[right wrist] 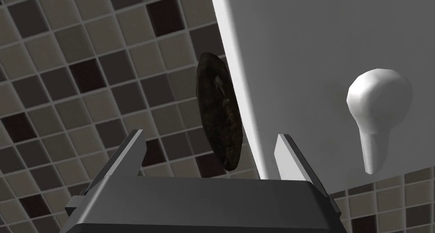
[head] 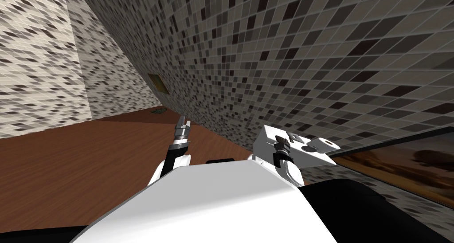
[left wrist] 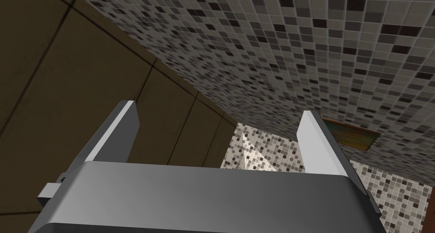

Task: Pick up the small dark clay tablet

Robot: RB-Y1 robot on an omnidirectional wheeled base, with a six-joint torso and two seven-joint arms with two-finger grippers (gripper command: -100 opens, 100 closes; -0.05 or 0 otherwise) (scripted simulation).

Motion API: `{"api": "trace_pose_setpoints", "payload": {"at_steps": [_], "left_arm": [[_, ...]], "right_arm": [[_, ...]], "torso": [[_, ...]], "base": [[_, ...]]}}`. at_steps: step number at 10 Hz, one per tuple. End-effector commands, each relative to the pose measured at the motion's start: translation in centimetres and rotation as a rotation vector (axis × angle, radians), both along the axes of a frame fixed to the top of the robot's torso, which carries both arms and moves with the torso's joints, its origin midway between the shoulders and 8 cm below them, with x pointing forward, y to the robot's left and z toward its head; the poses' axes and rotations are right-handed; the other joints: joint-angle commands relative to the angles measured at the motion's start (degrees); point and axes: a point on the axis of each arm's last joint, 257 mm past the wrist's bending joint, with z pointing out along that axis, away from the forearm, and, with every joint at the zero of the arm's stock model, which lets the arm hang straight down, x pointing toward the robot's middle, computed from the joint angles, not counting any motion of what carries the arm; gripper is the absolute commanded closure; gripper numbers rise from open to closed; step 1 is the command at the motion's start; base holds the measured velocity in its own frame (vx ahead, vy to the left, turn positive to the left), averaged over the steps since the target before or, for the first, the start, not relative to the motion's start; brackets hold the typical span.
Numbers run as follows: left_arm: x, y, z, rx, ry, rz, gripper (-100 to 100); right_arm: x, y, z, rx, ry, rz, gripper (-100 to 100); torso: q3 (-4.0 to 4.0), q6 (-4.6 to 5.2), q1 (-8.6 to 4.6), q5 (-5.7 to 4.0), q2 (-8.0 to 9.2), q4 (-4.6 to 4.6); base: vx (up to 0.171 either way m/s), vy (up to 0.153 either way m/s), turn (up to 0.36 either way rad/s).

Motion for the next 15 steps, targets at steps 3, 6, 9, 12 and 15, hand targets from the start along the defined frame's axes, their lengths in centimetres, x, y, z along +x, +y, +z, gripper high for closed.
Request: {"api": "trace_pose_setpoints", "payload": {"at_steps": [3,6,9,12,15], "left_arm": [[0.0,0.0,0.0,0.0,0.0,0.0,0],[0.0,0.0,0.0,0.0,0.0,0.0,0],[0.0,0.0,0.0,0.0,0.0,0.0,0],[0.0,0.0,0.0,0.0,0.0,0.0,0],[0.0,0.0,0.0,0.0,0.0,0.0,0]], "right_arm": [[0.3,0.5,0.3,0.151,-0.161,0.003,-100],[0.3,0.4,0.5,0.245,-0.261,-0.006,-100],[0.8,-1.9,1.2,0.22,-0.269,-0.066,-100],[0.9,-2.7,1.6,0.216,-0.278,-0.085,-100],[0.9,-2.8,1.6,0.216,-0.277,-0.088,100]], "torso": [[-0.15,-0.05,0.23,0.06,-0.25,-0.05],[-0.17,-0.19,0.29,0.13,-0.33,-0.01],[-0.08,-0.47,-0.08,0.25,-0.28,0.15],[-0.11,-0.41,-0.21,0.21,-0.34,0.14],[-0.3,-0.37,-0.11,0.24,-0.68,0.08]], "base": [[0.018,0.008,-0.007],[0.002,0.002,-0.001],[-0.131,-0.009,0.175],[-0.104,-0.017,0.107],[-0.003,0.0,0.002]]}}
